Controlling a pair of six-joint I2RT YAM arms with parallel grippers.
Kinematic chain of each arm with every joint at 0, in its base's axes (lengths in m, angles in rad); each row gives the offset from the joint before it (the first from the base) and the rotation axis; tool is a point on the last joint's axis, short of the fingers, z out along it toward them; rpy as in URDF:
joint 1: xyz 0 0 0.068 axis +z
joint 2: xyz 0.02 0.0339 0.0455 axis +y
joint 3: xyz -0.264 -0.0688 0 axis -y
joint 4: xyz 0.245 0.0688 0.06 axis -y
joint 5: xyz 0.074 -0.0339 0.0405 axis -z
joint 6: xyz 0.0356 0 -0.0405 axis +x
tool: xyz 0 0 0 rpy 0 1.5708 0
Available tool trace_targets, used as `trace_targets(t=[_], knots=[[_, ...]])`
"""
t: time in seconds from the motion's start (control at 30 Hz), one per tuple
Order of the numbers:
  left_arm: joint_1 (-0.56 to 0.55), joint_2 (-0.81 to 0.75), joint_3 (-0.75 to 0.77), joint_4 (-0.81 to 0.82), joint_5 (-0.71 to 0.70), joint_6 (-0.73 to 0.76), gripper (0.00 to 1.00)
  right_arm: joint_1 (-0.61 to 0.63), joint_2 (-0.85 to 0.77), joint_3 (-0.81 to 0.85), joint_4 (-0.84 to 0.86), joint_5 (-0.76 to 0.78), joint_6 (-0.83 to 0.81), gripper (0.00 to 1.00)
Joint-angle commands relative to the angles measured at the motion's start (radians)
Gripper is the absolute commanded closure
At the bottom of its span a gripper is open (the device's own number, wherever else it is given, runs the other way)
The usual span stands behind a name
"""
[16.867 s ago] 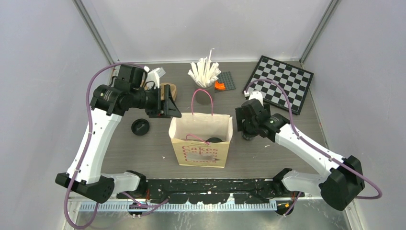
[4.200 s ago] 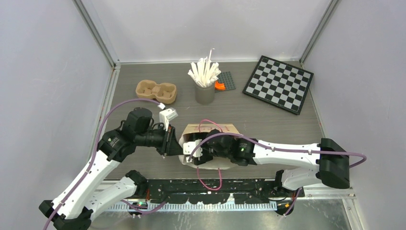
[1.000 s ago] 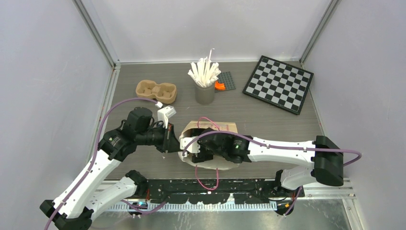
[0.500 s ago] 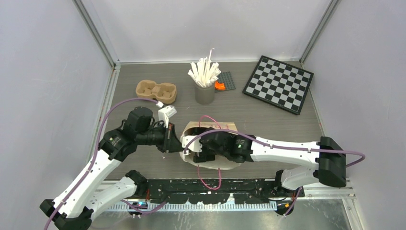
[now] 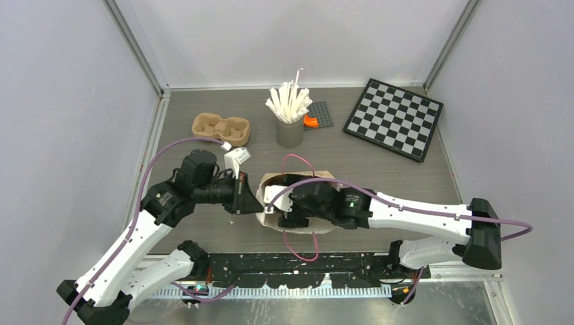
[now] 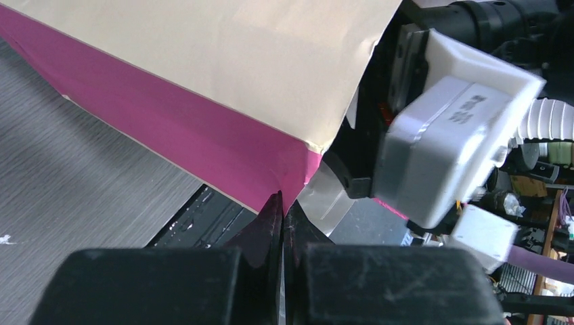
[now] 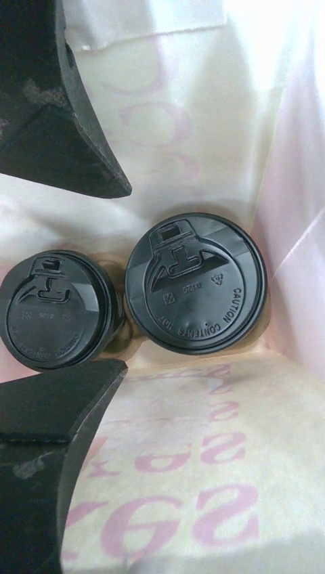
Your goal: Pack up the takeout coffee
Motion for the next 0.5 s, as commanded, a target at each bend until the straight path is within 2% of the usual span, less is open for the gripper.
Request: trace_targets(t=[0.0,0.23,0.47], knots=[[-0.004,-0.006,0.026,0.047,-0.006,-0.037,1.0,-0.004,-0.049,0.084,-0.031,-0.016,0.074,0.09],[-0.003,0.011,0.045,0.056,-0.037,-0.081,1.0,-0.004,-0.102,0.139,-0.109,-0.025,0.156,0.11],[-0.003,0.025,0.052,0.062,-0.07,-0.141,0.99,-0.004,-0.092,0.268,-0.284,0.001,0.246,0.1]])
